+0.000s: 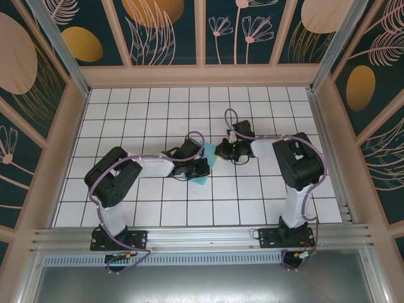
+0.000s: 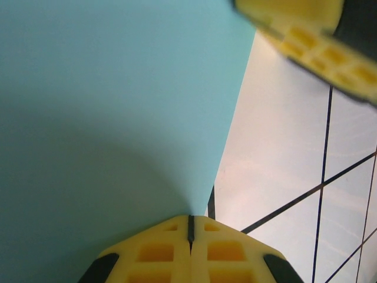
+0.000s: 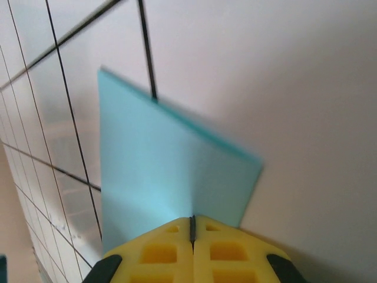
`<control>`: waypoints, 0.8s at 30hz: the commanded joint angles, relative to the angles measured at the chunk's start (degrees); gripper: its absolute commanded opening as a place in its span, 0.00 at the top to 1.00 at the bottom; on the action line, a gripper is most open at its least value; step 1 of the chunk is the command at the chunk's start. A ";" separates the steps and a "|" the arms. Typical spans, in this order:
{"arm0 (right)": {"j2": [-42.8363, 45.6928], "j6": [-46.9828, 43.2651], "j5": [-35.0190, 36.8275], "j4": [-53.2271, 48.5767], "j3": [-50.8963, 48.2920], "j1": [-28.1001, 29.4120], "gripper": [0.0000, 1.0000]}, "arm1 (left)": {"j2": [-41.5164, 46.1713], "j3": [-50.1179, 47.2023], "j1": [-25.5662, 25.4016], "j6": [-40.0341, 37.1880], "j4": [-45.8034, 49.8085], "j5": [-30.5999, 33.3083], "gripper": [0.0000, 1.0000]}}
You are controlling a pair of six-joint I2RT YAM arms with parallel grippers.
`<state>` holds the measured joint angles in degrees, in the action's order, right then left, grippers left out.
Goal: Fold a paper plane with a square sheet of paper (pick it up from the middle)
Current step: First fold in half a square sheet of paper at the center of the table.
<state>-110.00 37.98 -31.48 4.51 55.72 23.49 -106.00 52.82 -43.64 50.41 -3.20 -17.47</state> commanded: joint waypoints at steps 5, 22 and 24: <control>-2.40 -5.17 6.62 -4.06 5.79 -5.73 1.00 | -0.75 -2.64 -0.12 -1.68 6.94 2.51 1.00; 3.08 3.12 1.16 4.47 -4.54 4.91 1.00 | 2.00 0.27 -0.05 -7.70 6.72 3.47 1.00; 2.14 3.18 1.72 4.13 -4.24 4.90 1.00 | 2.49 0.22 -0.07 -7.20 5.68 2.98 1.00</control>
<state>-106.04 39.57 -28.97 6.66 51.94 28.49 -104.86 53.17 -43.81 44.12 -0.69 -15.59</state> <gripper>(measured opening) 0.043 0.067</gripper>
